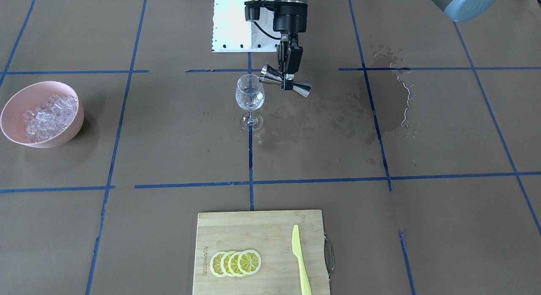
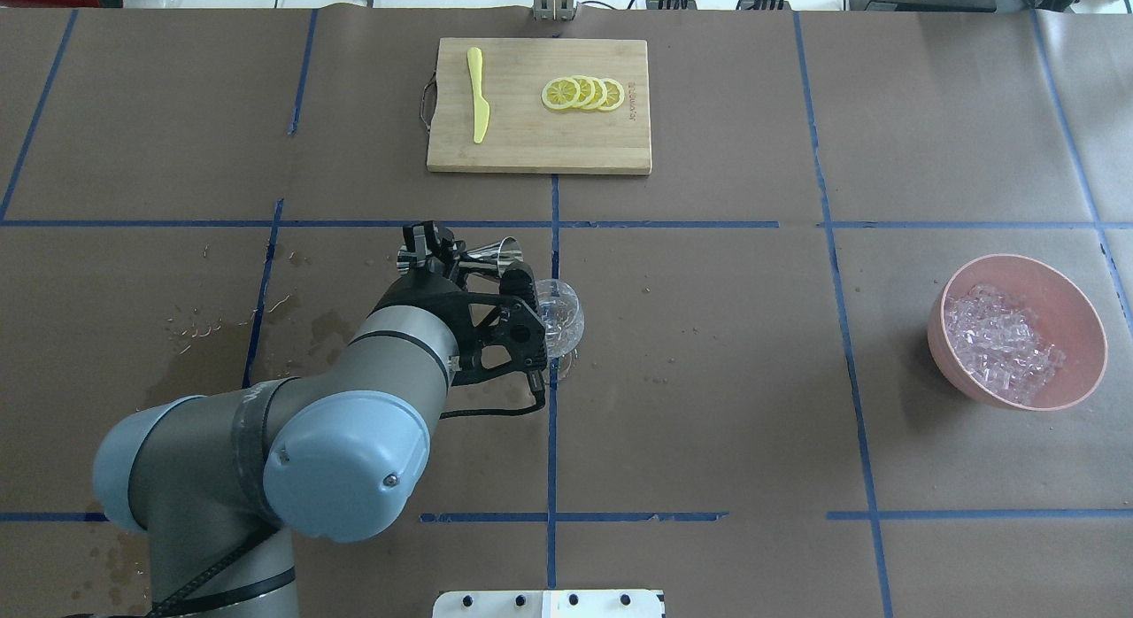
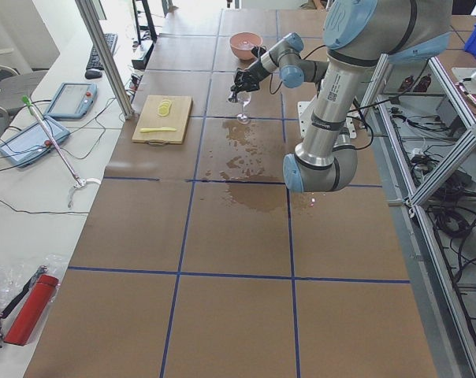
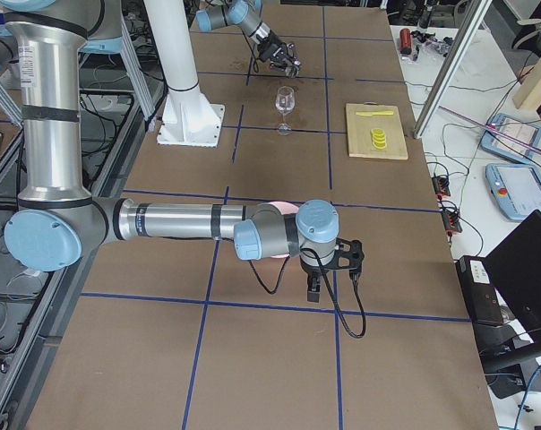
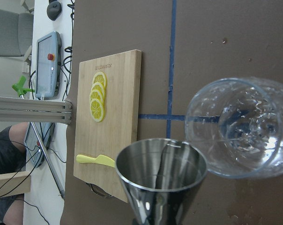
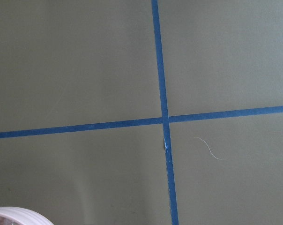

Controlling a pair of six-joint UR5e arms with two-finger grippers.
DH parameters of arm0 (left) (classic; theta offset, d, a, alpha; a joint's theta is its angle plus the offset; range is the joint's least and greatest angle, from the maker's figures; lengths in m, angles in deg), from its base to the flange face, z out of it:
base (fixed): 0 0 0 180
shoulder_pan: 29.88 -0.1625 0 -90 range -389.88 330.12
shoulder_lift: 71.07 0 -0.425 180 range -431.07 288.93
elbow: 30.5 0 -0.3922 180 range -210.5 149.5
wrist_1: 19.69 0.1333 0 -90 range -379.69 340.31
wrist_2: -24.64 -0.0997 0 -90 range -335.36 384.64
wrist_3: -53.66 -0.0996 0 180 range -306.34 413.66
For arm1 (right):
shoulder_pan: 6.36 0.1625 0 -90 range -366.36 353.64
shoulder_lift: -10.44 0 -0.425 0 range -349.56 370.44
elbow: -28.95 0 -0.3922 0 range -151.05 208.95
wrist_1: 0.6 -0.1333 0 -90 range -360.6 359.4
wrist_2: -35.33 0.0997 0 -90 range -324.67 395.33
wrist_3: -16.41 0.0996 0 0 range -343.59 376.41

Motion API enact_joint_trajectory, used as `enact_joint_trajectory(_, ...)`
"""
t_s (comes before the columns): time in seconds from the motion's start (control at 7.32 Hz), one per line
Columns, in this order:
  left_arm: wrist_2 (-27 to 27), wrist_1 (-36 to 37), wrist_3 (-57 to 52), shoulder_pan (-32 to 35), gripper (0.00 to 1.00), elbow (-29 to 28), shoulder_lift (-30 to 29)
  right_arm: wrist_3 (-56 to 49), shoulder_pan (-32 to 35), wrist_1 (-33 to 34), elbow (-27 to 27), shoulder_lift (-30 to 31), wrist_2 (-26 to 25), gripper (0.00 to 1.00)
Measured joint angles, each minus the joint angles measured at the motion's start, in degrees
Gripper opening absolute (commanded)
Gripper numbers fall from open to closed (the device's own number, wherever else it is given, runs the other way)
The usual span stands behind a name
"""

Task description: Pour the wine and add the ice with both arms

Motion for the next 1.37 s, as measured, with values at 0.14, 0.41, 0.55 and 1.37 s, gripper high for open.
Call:
enact_joint_trajectory(0.14,0.0,-3.4,4.2,0.1,0.0,0.3,2.2,0.0,0.0,0.0,0.0,0.0,0.0,1.0)
enact_joint_trajectory(0.41,0.0,-12.7,9.0,0.3,0.0,0.4,9.1,0.0,0.0,0.0,0.1,0.0,-0.1,1.0)
enact_joint_trajectory(0.55,0.0,-18.6,10.6,0.4,0.0,0.5,14.3,0.0,0.0,0.0,0.3,0.0,-0.1,1.0)
enact_joint_trajectory(1.37,-3.6,-70.4,24.9,0.3,0.0,-11.8,46.2,-0.1,0.0,-0.1,0.7,-0.1,-0.1,1.0)
